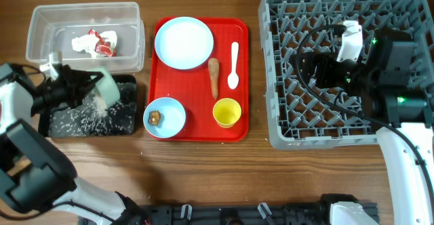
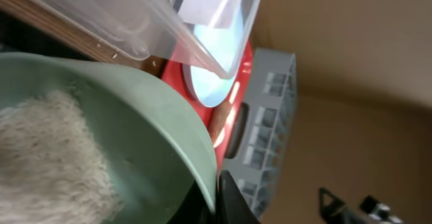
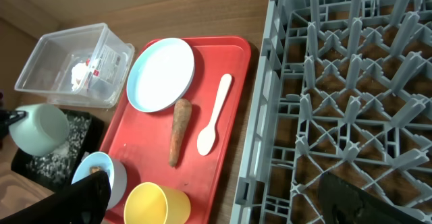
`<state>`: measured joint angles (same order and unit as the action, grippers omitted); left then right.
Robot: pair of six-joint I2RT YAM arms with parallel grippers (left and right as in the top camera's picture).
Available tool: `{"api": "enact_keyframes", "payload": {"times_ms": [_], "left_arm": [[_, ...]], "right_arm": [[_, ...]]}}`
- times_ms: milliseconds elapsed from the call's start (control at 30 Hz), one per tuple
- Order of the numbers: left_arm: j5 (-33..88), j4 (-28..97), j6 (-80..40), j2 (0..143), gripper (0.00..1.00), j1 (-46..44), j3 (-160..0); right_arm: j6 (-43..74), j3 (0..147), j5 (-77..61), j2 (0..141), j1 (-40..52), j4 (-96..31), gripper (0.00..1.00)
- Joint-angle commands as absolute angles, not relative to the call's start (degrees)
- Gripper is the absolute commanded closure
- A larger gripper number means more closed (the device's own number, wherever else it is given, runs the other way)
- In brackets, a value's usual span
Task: Sort waste into correct bins and load items into the dishwasher rack
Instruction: 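Tilt the green bowl over the black tray to pour out the rice, then return the green bowl to the red tray and grasp the blue bowl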
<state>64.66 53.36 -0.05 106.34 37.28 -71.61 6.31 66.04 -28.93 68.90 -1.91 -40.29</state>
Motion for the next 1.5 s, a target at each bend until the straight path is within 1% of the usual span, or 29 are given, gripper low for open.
{"api": "enact_keyframes", "payload": {"times_ms": [0,233,400,567,633,900,1000,1133,1300,1367,1467], "left_arm": [[79.79,53.45,1.26,109.84,0.96,40.45,-71.42],[90.08,56.38,1.06,110.34,0.96,43.55,-71.42],[90.35,63.2,-0.82,110.32,0.96,43.64,-71.42],[90.35,62.5,-0.51,110.34,0.96,43.75,-71.42],[90.35,63.48,-3.57,110.37,0.96,44.1,-71.42],[90.32,63.88,-3.42,110.26,0.96,44.1,-71.42],[90.35,67.4,-3.22,110.0,0.96,43.46,-71.42],[86.74,67.77,-1.67,108.31,0.96,38.81,-72.05],[78.87,66.76,-1.83,102.85,0.96,27.53,-78.87],[73.21,64.84,-3.53,100.92,0.96,21.63,-82.78],[58.48,60.05,-10.61,99.37,0.96,12.08,-87.59]], "right_arm": [[7.7,67.22,-29.91,69.23,-1.5,-40.36,0.0],[7.7,67.22,-29.89,69.23,-1.5,-40.38,0.0],[7.73,67.22,-29.89,69.23,-1.5,-40.4,0.0],[7.73,67.22,-29.91,69.23,-1.52,-40.42,0.0],[7.73,67.22,-29.91,69.23,-1.52,-40.42,0.0],[7.7,67.22,-29.89,69.23,-1.52,-40.4,0.0],[7.68,67.22,-29.87,69.23,-1.52,-40.38,0.0],[7.55,67.22,-29.08,69.23,-1.52,-40.25,0.0],[7.49,67.22,-27.0,69.23,-1.52,-40.23,0.0],[7.51,67.22,-27.05,69.23,-1.52,-40.23,0.0],[7.64,67.22,-27.05,69.23,-1.52,-40.38,0.0]]}}
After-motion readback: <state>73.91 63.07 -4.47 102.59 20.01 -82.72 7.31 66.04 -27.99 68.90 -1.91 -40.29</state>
